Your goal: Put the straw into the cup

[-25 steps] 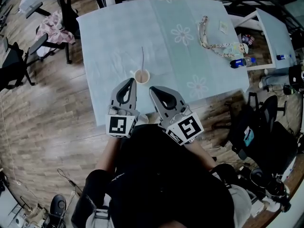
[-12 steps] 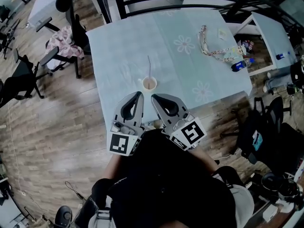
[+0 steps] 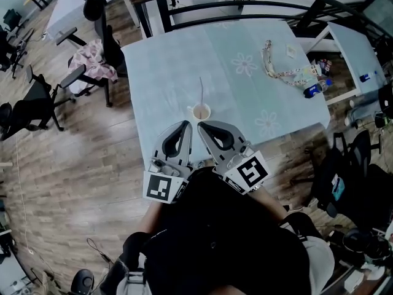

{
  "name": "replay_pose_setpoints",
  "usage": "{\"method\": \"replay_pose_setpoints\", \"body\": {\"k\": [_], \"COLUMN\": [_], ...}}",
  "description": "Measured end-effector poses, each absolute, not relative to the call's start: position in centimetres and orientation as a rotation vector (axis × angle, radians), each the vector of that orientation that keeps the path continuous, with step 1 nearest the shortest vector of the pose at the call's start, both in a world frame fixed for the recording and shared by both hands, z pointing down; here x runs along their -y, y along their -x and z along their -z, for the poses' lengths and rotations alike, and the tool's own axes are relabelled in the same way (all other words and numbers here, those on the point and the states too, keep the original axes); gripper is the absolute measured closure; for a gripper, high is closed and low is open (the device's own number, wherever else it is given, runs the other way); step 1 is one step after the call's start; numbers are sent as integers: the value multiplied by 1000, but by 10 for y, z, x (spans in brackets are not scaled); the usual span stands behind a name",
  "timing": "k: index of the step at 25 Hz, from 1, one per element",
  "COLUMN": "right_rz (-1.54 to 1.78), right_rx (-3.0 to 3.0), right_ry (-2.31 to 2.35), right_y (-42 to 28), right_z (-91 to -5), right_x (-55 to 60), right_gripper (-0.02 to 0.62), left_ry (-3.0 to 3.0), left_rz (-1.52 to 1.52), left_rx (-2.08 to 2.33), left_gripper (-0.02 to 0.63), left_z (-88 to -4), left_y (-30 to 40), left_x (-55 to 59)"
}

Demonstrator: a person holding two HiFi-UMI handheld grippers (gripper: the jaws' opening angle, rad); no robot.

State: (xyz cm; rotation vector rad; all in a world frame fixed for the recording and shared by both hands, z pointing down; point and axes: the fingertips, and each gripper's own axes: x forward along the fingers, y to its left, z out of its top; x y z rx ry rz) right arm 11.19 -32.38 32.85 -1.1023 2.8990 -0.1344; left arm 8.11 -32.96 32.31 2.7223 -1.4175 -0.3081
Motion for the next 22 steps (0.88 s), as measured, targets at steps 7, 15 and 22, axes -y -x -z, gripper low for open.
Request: {"method": "replay_pose_setpoints", "body": {"k": [7, 15, 22], "right_rz": [126, 144, 152], "right_rx": [-2910, -2921, -2921], "right_ry": [1076, 1088, 1102], "right_y": [-104, -104, -107], "right_z": [-325, -330, -333], "right_x": [324, 326, 330], "right_gripper": [588, 588, 588], "left_ry": [-2682, -2674, -2679], "left_rz": [334, 337, 341], "left_rx": [1449, 1443, 1402], "left_gripper": [592, 592, 592], "left_z": [-324, -328, -330], "left_y": [-68, -69, -76], "left_x": [333, 335, 338]}}
